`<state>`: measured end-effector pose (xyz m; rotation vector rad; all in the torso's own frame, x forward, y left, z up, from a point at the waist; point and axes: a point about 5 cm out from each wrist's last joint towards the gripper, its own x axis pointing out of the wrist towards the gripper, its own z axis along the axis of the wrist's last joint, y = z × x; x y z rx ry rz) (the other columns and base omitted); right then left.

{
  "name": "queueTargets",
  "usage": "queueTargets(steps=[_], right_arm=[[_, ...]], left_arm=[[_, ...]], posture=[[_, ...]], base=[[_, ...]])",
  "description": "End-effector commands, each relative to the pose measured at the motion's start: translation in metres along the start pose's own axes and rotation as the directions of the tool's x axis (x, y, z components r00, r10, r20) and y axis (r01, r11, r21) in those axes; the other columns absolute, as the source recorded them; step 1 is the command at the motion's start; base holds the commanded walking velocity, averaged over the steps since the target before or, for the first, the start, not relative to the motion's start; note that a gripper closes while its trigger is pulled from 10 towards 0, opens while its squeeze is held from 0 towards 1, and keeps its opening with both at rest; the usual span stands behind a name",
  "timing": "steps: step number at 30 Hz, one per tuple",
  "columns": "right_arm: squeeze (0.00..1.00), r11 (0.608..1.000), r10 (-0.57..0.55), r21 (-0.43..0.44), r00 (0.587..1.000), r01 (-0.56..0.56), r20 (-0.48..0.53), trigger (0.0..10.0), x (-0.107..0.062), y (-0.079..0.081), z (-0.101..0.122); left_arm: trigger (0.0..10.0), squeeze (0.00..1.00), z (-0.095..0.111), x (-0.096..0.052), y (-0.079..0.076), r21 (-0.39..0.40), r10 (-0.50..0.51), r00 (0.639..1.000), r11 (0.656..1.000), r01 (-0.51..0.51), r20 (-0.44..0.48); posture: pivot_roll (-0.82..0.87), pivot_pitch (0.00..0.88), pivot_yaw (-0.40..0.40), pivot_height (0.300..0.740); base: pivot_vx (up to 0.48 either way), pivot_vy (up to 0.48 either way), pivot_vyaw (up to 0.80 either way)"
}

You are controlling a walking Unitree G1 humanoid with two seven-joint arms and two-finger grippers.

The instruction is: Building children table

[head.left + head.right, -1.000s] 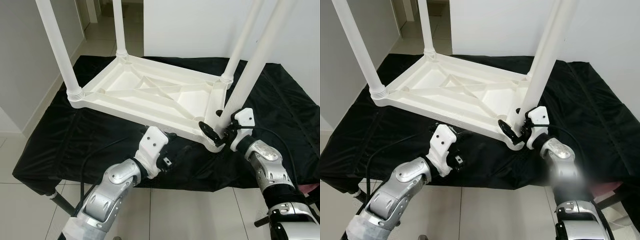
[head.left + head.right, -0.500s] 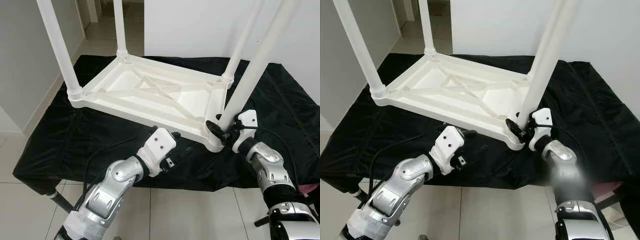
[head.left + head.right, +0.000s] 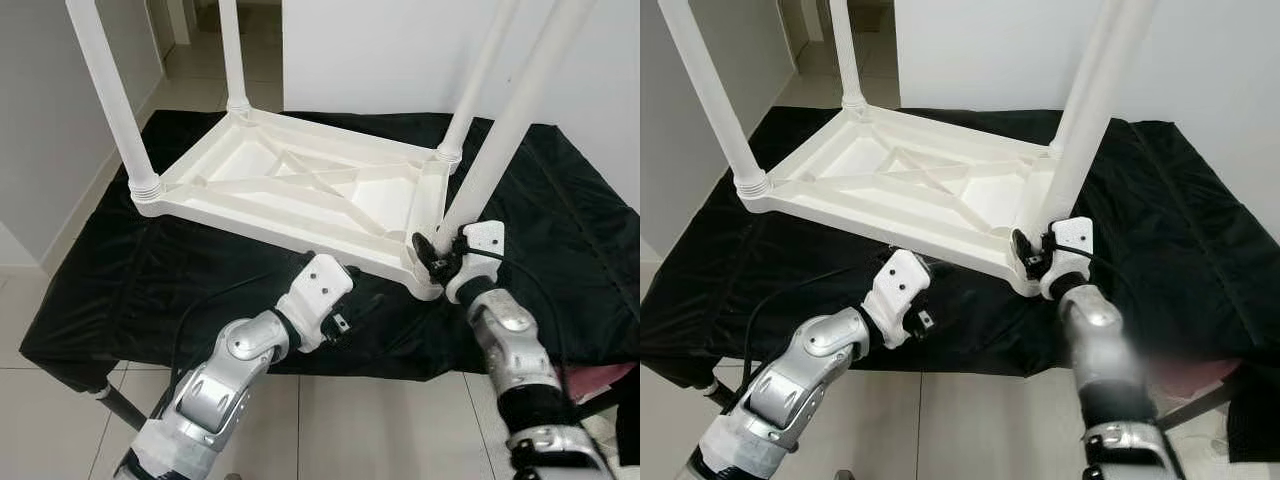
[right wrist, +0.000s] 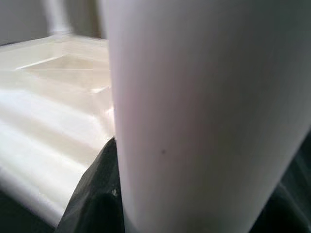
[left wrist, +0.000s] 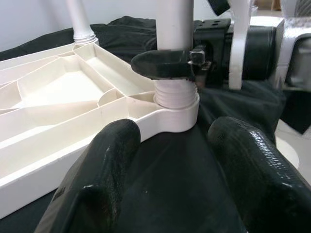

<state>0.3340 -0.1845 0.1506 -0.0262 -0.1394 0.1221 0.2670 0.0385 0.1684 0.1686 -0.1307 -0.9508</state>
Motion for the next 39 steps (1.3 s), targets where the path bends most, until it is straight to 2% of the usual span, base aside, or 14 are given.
queueTargets(steps=[1,5,8,11,14,19,20,26,30,31,32,33,38,39], right_arm=[[0.00,0.992,-0.121,0.026,0.991,0.123,-0.054,10.0,-0.006,0.006,-0.011],[0.00,0.976,-0.209,0.044,0.975,0.213,-0.074,10.0,-0.011,0.014,-0.015],[0.00,0.937,-0.316,0.112,0.941,0.330,-0.124,10.0,-0.017,0.034,-0.018],[0.00,0.930,-0.332,0.119,0.934,0.347,-0.132,10.0,-0.018,0.036,-0.017],[0.00,0.937,-0.307,0.144,0.947,0.319,-0.099,10.0,-0.014,0.052,-0.010],[0.00,0.943,-0.287,0.153,0.955,0.295,-0.075,10.0,-0.014,0.052,-0.007],[1.00,0.949,-0.260,0.171,0.964,0.266,-0.055,10.0,-0.014,0.052,-0.004],[1.00,0.968,-0.179,0.181,0.984,0.175,0.004,10.0,-0.014,0.053,0.007],[1.00,0.990,-0.071,0.120,0.997,0.071,-0.004,10.0,-0.013,0.049,0.005],[0.52,0.994,-0.022,0.104,1.000,0.022,-0.003,10.0,-0.012,0.046,0.004],[0.20,0.996,0.005,0.094,1.000,-0.004,-0.001,10.0,-0.012,0.042,0.005],[0.00,0.996,0.023,0.082,1.000,-0.023,0.003,10.0,-0.012,0.038,0.005],[0.00,0.993,0.097,0.064,0.995,-0.098,0.011,10.0,-0.012,0.030,0.006],[0.00,0.986,0.155,0.057,0.988,-0.155,0.011,10.0,-0.011,0.026,0.006]], left_arm=[[10.0,0.00,-0.001,-0.001,0.002,-0.013,0.025,1.000,1.000,-0.025,-0.002],[10.0,0.00,-0.002,-0.001,0.003,-0.011,0.029,1.000,1.000,-0.029,-0.001],[10.0,0.00,0.000,-0.002,0.003,-0.012,0.035,0.999,0.999,-0.035,0.020],[10.0,0.00,0.000,-0.002,0.003,-0.014,0.035,0.999,0.999,-0.035,0.022],[10.0,0.00,-0.002,-0.001,0.004,-0.070,0.046,0.999,0.996,-0.047,-0.006],[10.0,0.00,-0.003,-0.001,0.003,-0.079,0.047,0.999,0.996,-0.048,-0.010],[10.0,0.00,-0.003,-0.001,0.003,-0.082,0.046,0.999,0.996,-0.047,-0.012],[10.0,0.00,-0.003,-0.001,0.002,-0.077,0.043,0.999,0.996,-0.044,-0.012],[10.0,0.00,-0.003,0.000,0.002,-0.072,0.040,0.999,0.997,-0.041,-0.013],[10.0,0.00,-0.004,0.001,0.001,-0.072,0.038,0.999,0.997,-0.039,-0.014],[10.0,0.00,-0.003,0.001,0.001,-0.072,0.036,0.999,0.997,-0.037,-0.014],[10.0,0.00,-0.003,0.001,0.000,-0.073,0.034,0.999,0.997,-0.035,-0.014],[10.0,0.00,-0.003,0.002,-0.001,-0.073,0.031,0.999,0.997,-0.032,-0.014],[10.0,0.00,-0.003,0.002,-0.001,-0.072,0.030,0.999,0.997,-0.031,-0.014]], posture=[[0.00,0.070,-0.019,0.740],[0.00,0.070,-0.021,0.740],[0.01,0.067,-0.026,0.740],[0.01,0.067,-0.026,0.740],[0.01,0.059,-0.024,0.740],[0.01,0.057,-0.023,0.740],[0.02,0.055,-0.025,0.740],[0.01,0.044,-0.027,0.740],[0.01,0.037,-0.028,0.740],[0.01,0.032,-0.028,0.740],[0.01,0.032,-0.027,0.740],[0.01,0.031,-0.027,0.740],[0.01,0.026,-0.028,0.740],[0.01,0.025,-0.027,0.740]], base=[[0.000,0.000,0.00],[0.000,0.000,0.00],[0.000,0.000,0.00],[0.000,0.000,0.00],[0.000,0.000,0.00],[0.000,0.000,0.00],[0.000,0.000,0.00],[0.000,0.000,0.00],[0.000,0.000,0.00],[0.000,0.000,0.00],[0.000,0.000,0.00],[0.000,0.000,0.00],[0.000,0.000,0.00],[0.000,0.000,0.00]])
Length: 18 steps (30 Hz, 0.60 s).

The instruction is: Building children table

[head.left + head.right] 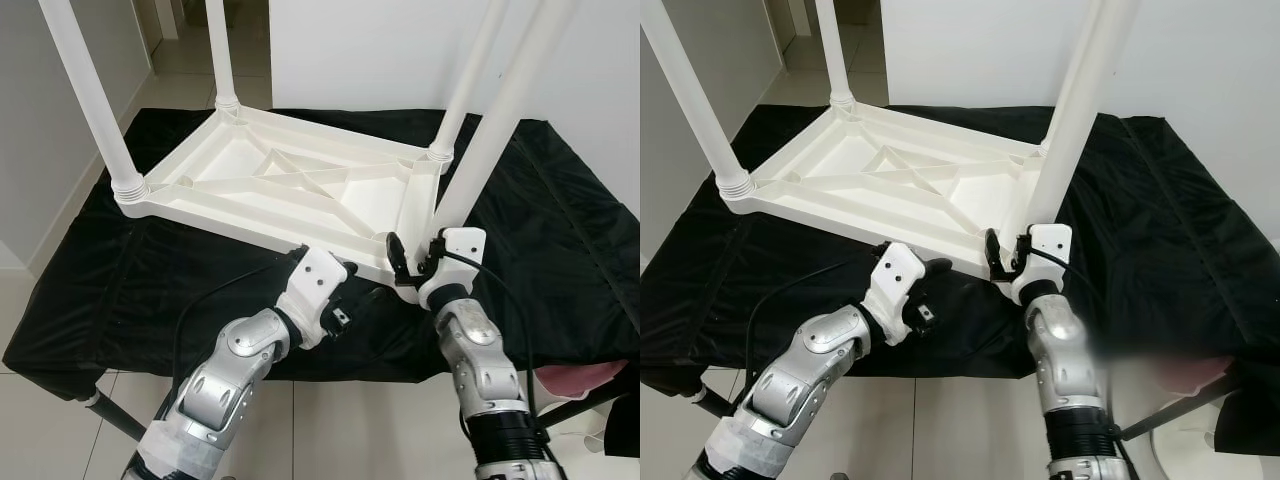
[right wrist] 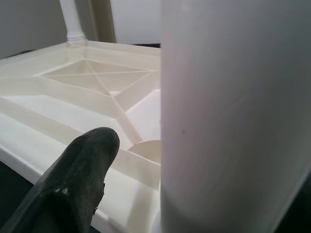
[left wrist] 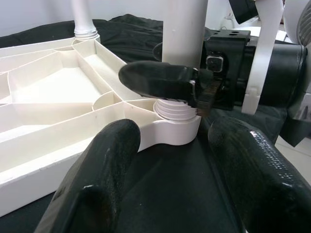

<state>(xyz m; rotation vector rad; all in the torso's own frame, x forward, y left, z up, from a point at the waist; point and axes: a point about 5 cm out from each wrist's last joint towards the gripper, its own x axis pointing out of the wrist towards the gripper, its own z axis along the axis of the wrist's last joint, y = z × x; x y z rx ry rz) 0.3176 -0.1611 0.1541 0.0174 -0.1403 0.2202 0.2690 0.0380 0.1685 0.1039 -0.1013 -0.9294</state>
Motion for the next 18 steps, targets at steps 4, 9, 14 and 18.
queueTargets(steps=[4,9,14,18], right_arm=[[0.00,0.978,0.203,-0.035,0.979,-0.204,-0.035,10.0,0.001,-0.006,-0.003],[0.00,0.949,0.298,-0.076,0.951,-0.305,-0.086,10.0,0.002,-0.017,-0.006],[0.00,0.932,0.331,-0.111,0.936,-0.344,-0.116,5.6,0.006,-0.027,-0.007],[0.00,0.918,0.351,-0.141,0.925,-0.370,-0.144,0.0,0.010,-0.035,-0.007]], left_arm=[[10.0,0.00,-0.003,0.001,-0.003,-0.002,0.001,1.000,1.000,-0.001,-0.012],[10.0,0.00,-0.002,0.003,-0.004,-0.002,-0.006,1.000,1.000,0.006,-0.006],[10.0,0.00,-0.001,0.005,-0.005,-0.002,-0.011,1.000,1.000,0.011,-0.004],[10.0,0.00,0.000,0.006,-0.006,0.000,-0.015,1.000,1.000,0.015,0.000]], posture=[[0.00,0.022,-0.025,0.740],[0.00,0.017,-0.023,0.740],[0.00,0.017,-0.023,0.740],[0.00,0.016,-0.025,0.740]], base=[[0.000,0.000,0.00],[0.000,0.000,0.00],[0.000,0.000,0.00],[0.000,0.000,0.00]])
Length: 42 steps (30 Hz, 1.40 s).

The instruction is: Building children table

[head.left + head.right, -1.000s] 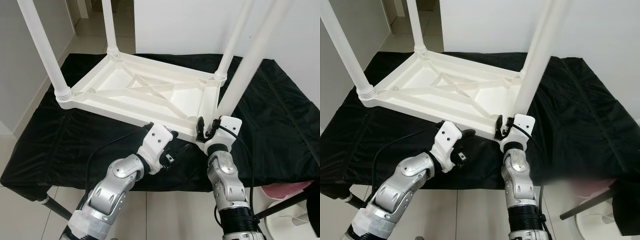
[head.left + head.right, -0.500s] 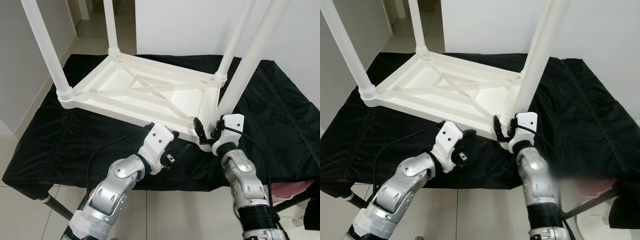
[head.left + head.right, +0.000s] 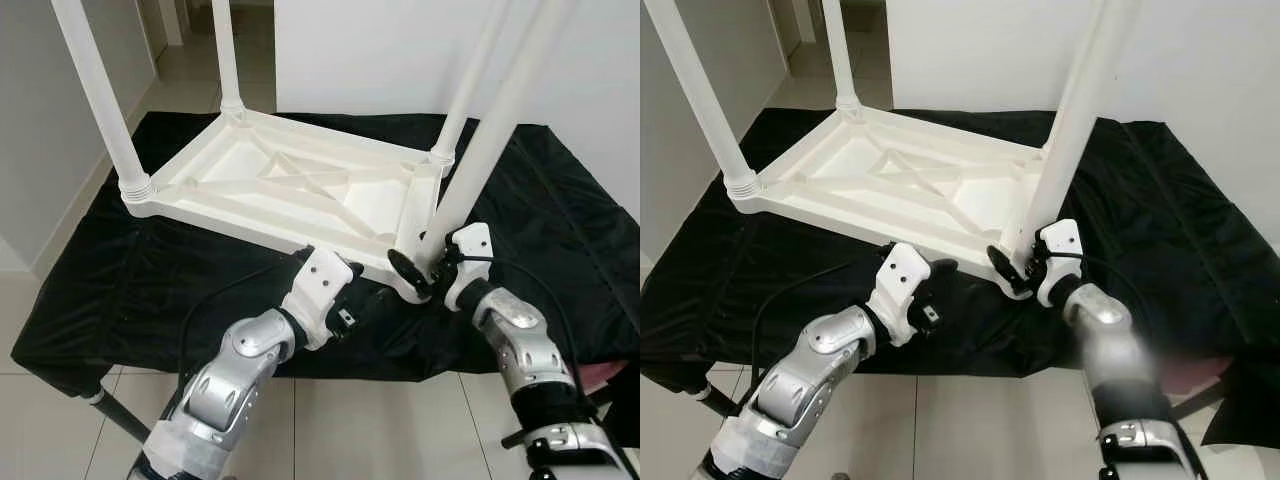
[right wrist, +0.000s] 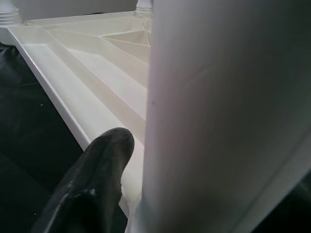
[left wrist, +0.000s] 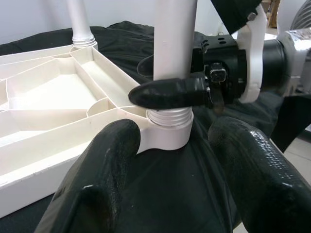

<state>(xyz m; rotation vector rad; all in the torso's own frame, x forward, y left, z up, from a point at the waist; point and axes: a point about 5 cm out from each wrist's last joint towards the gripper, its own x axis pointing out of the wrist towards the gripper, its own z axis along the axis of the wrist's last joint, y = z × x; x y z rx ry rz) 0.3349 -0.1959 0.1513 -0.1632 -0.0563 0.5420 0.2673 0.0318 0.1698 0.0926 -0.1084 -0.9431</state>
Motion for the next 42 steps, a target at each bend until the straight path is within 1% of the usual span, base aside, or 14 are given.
queueTargets(steps=[1,11,12,22,24,26,27,28,29,33,35,36,38,42], right_arm=[[0.00,0.999,0.039,-0.020,0.999,-0.039,-0.015,0.0,0.002,0.003,-0.003],[0.00,1.000,0.000,-0.010,0.999,0.000,-0.039,0.0,-0.001,-0.006,-0.009],[0.00,0.999,-0.042,0.007,0.999,0.042,-0.031,10.0,-0.001,-0.006,-0.008],[0.00,0.978,-0.198,0.062,0.980,0.198,-0.015,10.0,0.003,0.009,-0.008],[0.00,0.978,-0.198,0.062,0.980,0.198,-0.015,10.0,0.003,0.009,-0.008],[0.00,0.935,-0.335,0.111,0.942,0.336,-0.031,10.0,0.006,0.020,-0.009],[0.00,0.935,-0.335,0.111,0.942,0.336,-0.031,10.0,0.006,0.020,-0.009],[0.00,0.908,-0.393,0.135,0.918,0.396,-0.044,10.0,0.007,0.027,-0.009],[0.00,0.864,-0.478,0.139,0.875,0.485,-0.080,10.0,0.007,0.038,-0.011],[0.00,0.828,-0.528,0.159,0.844,0.537,-0.097,10.0,0.010,0.049,-0.010],[0.00,0.787,-0.566,0.220,0.816,0.577,-0.117,10.0,0.013,0.063,-0.010],[0.00,0.787,-0.566,0.220,0.816,0.577,-0.117,10.0,0.013,0.063,-0.010],[0.00,0.739,-0.619,0.239,0.775,0.630,-0.126,10.0,0.015,0.072,-0.007],[0.00,0.761,-0.594,0.248,0.798,0.599,-0.102,10.0,0.019,0.078,0.000]], left_arm=[[10.0,0.00,-0.002,0.002,-0.001,0.007,-0.002,1.000,1.000,0.002,-0.012],[10.0,0.00,-0.001,0.001,-0.001,0.005,0.006,1.000,1.000,-0.006,-0.007],[10.0,0.00,-0.001,0.001,-0.001,0.004,0.006,1.000,1.000,-0.006,-0.007],[10.0,0.00,-0.002,0.000,-0.001,0.003,0.006,1.000,1.000,-0.006,-0.011],[10.0,0.00,-0.002,0.000,-0.001,0.003,0.006,1.000,1.000,-0.006,-0.011],[10.0,0.00,-0.002,-0.001,-0.001,0.001,0.005,1.000,1.000,-0.005,-0.014],[10.0,0.00,-0.002,-0.001,-0.001,0.001,0.005,1.000,1.000,-0.005,-0.014],[10.0,0.00,-0.002,-0.001,-0.001,0.000,0.006,1.000,1.000,-0.006,-0.015],[10.0,0.00,-0.003,-0.002,0.000,0.001,0.009,1.000,1.000,-0.009,-0.019],[10.0,0.00,-0.003,-0.003,0.000,0.000,0.012,1.000,1.000,-0.012,-0.019],[10.0,0.00,-0.003,-0.003,0.001,-0.003,0.017,1.000,1.000,-0.017,-0.018],[10.0,0.00,-0.003,-0.003,0.001,-0.003,0.017,1.000,1.000,-0.017,-0.018],[10.0,0.00,-0.002,-0.003,0.001,-0.004,0.024,1.000,1.000,-0.024,-0.016],[10.0,0.00,-0.002,-0.003,0.002,-0.007,0.031,0.999,0.999,-0.031,-0.013]], posture=[[0.00,0.016,-0.025,0.740],[0.01,0.018,-0.028,0.740],[0.01,0.021,-0.028,0.740],[0.00,0.034,-0.020,0.740],[0.00,0.034,-0.020,0.740],[0.00,0.042,-0.018,0.740],[0.00,0.042,-0.018,0.740],[0.00,0.047,-0.020,0.740],[0.00,0.047,-0.020,0.740],[0.01,0.050,-0.020,0.740],[0.02,0.054,-0.026,0.740],[0.02,0.054,-0.026,0.740],[0.02,0.054,-0.026,0.740],[0.02,0.057,-0.024,0.740]], base=[[0.000,0.000,0.00],[0.000,0.000,0.00],[0.000,0.000,0.00],[0.000,0.000,0.00],[0.000,0.000,0.00],[0.000,0.000,0.00],[0.000,0.000,0.00],[0.000,0.000,0.00],[0.000,0.000,0.00],[0.000,0.000,0.00],[0.000,0.000,0.00],[0.000,0.000,0.00],[0.000,0.000,0.00],[0.000,0.000,0.00]])
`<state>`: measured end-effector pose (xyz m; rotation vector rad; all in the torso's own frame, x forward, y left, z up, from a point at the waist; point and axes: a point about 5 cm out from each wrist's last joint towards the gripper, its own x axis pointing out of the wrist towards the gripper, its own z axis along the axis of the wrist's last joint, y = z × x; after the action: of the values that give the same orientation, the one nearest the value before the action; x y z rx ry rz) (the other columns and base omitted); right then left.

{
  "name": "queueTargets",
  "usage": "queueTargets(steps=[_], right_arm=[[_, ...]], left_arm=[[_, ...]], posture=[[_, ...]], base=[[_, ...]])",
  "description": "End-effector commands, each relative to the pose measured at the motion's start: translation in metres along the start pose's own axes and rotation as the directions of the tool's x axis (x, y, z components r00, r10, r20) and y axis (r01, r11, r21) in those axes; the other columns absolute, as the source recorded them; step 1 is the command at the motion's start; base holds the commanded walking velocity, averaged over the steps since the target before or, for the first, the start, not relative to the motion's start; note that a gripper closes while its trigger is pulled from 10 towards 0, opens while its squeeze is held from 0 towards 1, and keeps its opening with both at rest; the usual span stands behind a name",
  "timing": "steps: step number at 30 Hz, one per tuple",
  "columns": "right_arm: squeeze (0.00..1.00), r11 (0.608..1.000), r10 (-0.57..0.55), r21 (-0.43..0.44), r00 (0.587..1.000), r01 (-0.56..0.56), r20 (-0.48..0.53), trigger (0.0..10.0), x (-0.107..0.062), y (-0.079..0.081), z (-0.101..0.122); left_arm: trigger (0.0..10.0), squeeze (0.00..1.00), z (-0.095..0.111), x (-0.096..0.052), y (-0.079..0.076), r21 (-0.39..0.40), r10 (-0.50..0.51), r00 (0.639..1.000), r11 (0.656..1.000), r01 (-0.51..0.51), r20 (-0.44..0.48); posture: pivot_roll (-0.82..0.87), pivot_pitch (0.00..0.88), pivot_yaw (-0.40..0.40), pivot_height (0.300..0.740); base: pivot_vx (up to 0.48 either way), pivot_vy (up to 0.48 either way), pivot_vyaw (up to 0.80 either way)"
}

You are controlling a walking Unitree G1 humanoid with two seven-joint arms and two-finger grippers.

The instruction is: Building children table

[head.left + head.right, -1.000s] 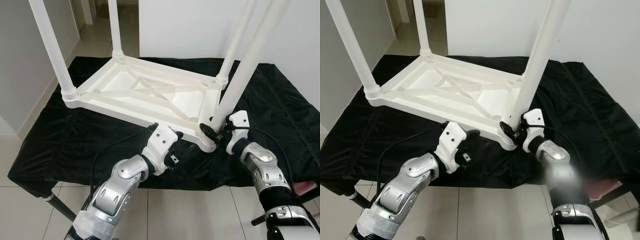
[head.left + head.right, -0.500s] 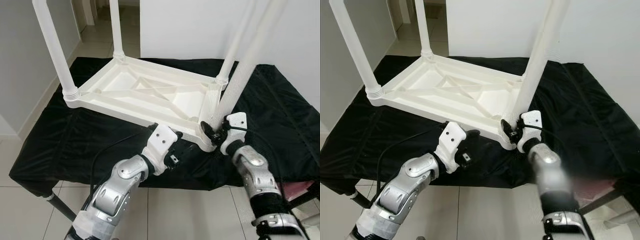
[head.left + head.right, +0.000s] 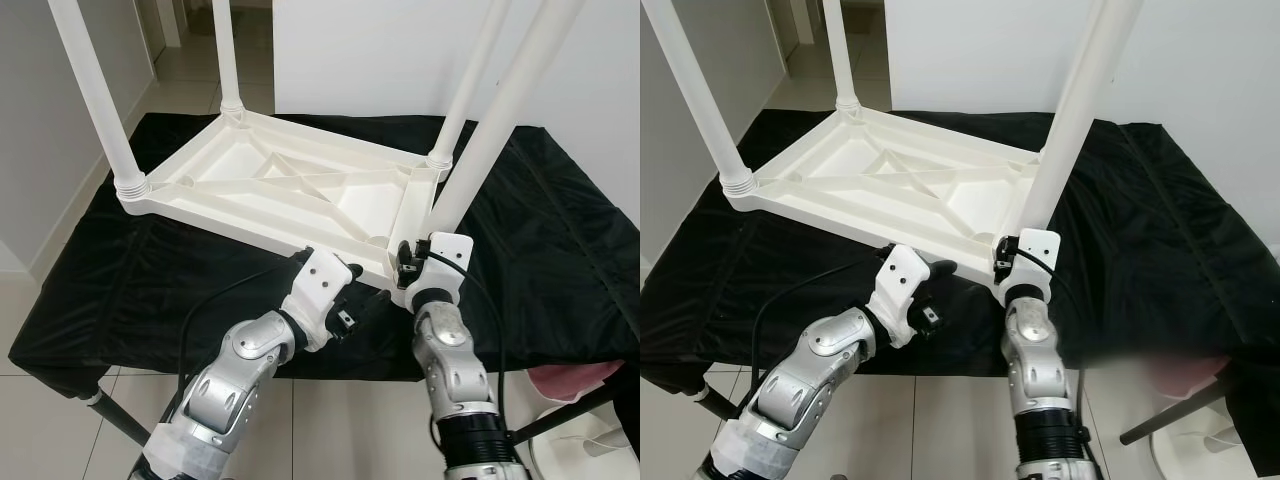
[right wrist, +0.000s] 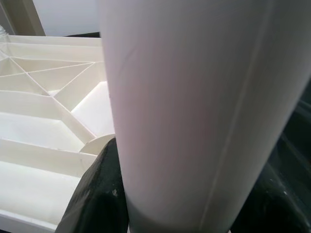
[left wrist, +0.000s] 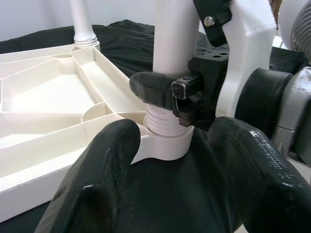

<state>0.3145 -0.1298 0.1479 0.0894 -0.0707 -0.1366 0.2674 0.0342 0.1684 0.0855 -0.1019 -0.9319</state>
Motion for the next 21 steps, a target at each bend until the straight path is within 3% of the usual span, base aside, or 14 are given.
queueTargets(steps=[1,6,7,8,14,19,21], right_arm=[[0.00,0.999,0.031,0.030,0.998,-0.030,-0.059,10.0,-0.005,0.009,-0.010],[0.00,0.999,0.035,0.033,0.998,-0.033,-0.060,10.0,-0.004,0.007,-0.009],[0.34,0.999,0.034,0.036,0.998,-0.032,-0.061,10.0,-0.005,0.006,-0.008],[1.00,0.998,0.042,0.044,0.998,-0.040,-0.051,10.0,-0.004,0.005,-0.007],[1.00,0.997,0.067,0.042,0.997,-0.066,-0.031,10.0,-0.004,0.004,-0.002],[1.00,0.995,0.097,0.025,0.995,-0.097,-0.008,10.0,0.000,-0.008,0.002],[1.00,0.978,0.210,0.015,0.978,-0.210,0.003,10.0,0.004,-0.017,0.005]], left_arm=[[10.0,0.00,0.000,-0.001,0.001,0.002,0.020,1.000,1.000,-0.020,-0.010],[10.0,0.00,0.000,-0.001,0.001,0.002,0.020,1.000,1.000,-0.020,-0.010],[10.0,0.00,0.000,-0.001,0.001,0.004,0.020,1.000,1.000,-0.020,-0.012],[10.0,0.00,-0.001,-0.001,0.001,0.006,0.022,1.000,1.000,-0.022,-0.012],[10.0,0.00,-0.001,-0.001,0.002,0.001,0.023,1.000,1.000,-0.023,-0.014],[10.0,0.00,-0.002,-0.002,0.000,-0.001,0.020,1.000,1.000,-0.020,-0.016],[10.0,0.00,-0.004,-0.005,-0.001,-0.003,0.003,1.000,1.000,-0.003,-0.017]], posture=[[0.02,0.057,-0.024,0.740],[0.02,0.056,-0.027,0.740],[0.02,0.056,-0.027,0.740],[0.02,0.056,-0.027,0.740],[0.02,0.053,-0.030,0.740],[0.02,0.049,-0.036,0.740],[0.01,0.050,-0.035,0.740]], base=[[0.000,0.000,0.00],[0.000,0.000,0.00],[0.000,0.000,0.00],[0.000,0.000,0.00],[0.000,0.000,0.00],[0.000,0.000,0.00],[0.000,0.000,0.00]])
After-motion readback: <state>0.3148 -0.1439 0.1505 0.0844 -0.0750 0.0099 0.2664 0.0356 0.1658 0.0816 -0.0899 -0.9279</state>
